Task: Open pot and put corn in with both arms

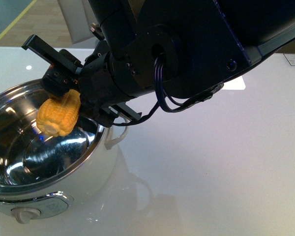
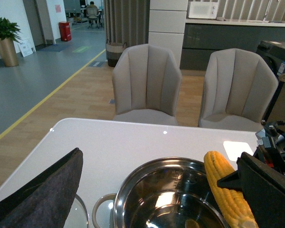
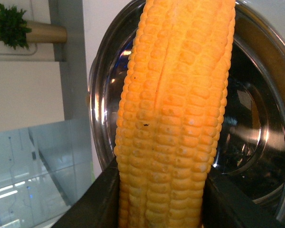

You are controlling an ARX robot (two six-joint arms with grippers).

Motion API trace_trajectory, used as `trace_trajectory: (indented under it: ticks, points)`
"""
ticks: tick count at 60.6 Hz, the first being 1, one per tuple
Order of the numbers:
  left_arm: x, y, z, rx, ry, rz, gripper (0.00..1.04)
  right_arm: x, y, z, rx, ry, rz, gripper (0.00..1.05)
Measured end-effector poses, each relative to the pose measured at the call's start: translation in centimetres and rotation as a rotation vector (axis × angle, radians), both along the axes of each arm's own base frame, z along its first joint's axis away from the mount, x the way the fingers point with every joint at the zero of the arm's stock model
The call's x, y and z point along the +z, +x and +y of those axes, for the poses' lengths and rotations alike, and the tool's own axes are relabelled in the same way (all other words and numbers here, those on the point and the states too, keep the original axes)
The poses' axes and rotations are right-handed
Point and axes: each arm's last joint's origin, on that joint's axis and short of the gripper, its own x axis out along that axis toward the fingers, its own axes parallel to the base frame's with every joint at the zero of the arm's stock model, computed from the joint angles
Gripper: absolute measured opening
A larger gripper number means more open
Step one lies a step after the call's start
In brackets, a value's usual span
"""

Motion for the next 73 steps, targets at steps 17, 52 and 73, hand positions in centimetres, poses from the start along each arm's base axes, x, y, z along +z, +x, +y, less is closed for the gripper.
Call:
trace_trajectory:
  ticks: [17, 52, 73]
  points:
    - [0.0, 0.0, 0.0, 0.0, 0.0, 0.0, 0.98, 0.0, 0.0, 0.0, 0.003, -0.007, 0.003, 0.86]
    - [0.0, 0.0, 0.0, 0.0, 0.0, 0.0, 0.98, 2.5, 1.8, -7.6, -0.249, 0.102, -0.04, 0.96]
    - [0.0, 0.0, 0.0, 0.0, 0.0, 0.0, 0.98, 6.9, -2.1, -19.9, -0.55, -0.221, -0.334, 0.96]
